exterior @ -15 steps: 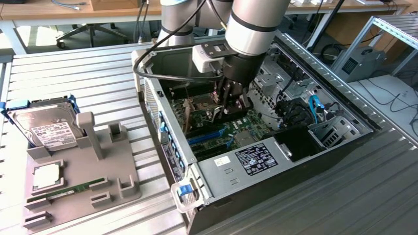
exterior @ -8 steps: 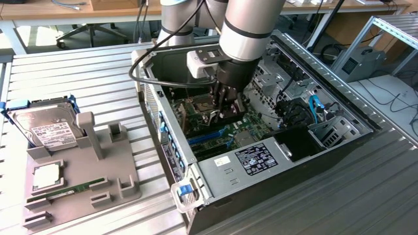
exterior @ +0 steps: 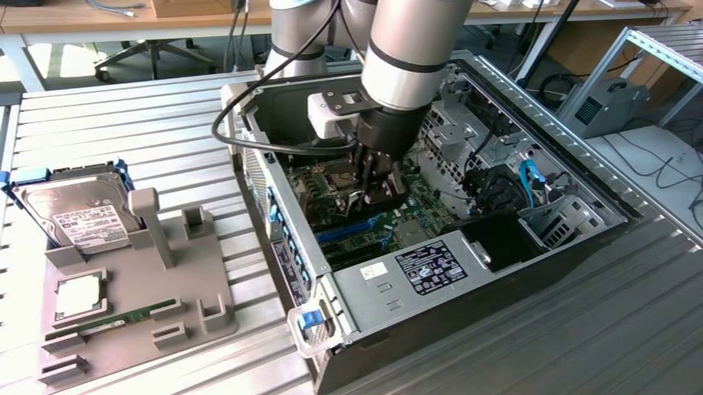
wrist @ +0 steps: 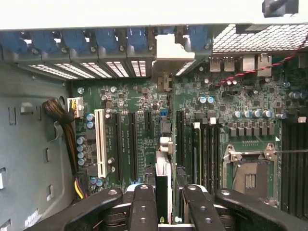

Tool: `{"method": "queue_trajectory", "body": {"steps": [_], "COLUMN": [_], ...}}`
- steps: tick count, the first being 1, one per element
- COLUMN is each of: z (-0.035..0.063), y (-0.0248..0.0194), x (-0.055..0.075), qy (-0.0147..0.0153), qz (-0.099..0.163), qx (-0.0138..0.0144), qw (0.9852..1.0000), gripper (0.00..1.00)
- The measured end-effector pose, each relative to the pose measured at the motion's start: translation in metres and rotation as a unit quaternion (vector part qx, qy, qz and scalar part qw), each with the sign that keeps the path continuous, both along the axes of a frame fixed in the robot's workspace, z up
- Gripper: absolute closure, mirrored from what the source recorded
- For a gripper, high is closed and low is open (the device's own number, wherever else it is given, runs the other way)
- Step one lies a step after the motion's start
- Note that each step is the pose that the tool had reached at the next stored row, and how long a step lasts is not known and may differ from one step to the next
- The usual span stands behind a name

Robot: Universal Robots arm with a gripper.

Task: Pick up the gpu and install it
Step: 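Insert the gpu into the slot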

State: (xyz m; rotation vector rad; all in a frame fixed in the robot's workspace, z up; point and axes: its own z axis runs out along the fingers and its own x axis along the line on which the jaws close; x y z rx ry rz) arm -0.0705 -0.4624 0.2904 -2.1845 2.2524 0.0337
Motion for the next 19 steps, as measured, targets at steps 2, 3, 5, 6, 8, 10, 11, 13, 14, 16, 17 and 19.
{"method": "queue_trajectory", "body": {"steps": [2,3,5,6,8,10,11,13,14,16,17,19], "z": [-0.0022,-0.0031,-0.0054,-0.0063,-0.0083,-0.0099,-0.0105,-0.0114,-0.0118,-0.0126,-0.0129,-0.0140], "y": [0.0000,0.0000,0.0000,0.0001,0.0002,0.0002,0.0002,0.0002,0.0002,0.0004,0.0005,0.0006], "x": [-0.001,-0.002,-0.003,-0.003,-0.003,-0.005,-0.006,-0.008,-0.008,-0.008,-0.008,-0.008], "qy": [0.0000,0.0000,0.0000,0.0000,0.0000,0.0000,0.0000,0.0000,0.0000,0.0000,0.0000,-0.0001], "qz": [0.000,0.000,0.000,0.000,0.000,0.000,0.000,0.000,0.000,0.000,0.000,0.000], "qx": [-0.0037,-0.0047,-0.0058,-0.0060,-0.0064,-0.0077,-0.0081,-0.0084,-0.0084,-0.0084,-0.0084,-0.0082], "qw": [1.0000,1.0000,1.0000,1.0000,1.0000,1.0000,1.0000,1.0000,1.0000,1.0000,1.0000,1.0000], "gripper": [0.73,0.73,0.73,0.73,0.73,0.73,0.73,0.73,0.73,0.73,0.73,0.73]}}
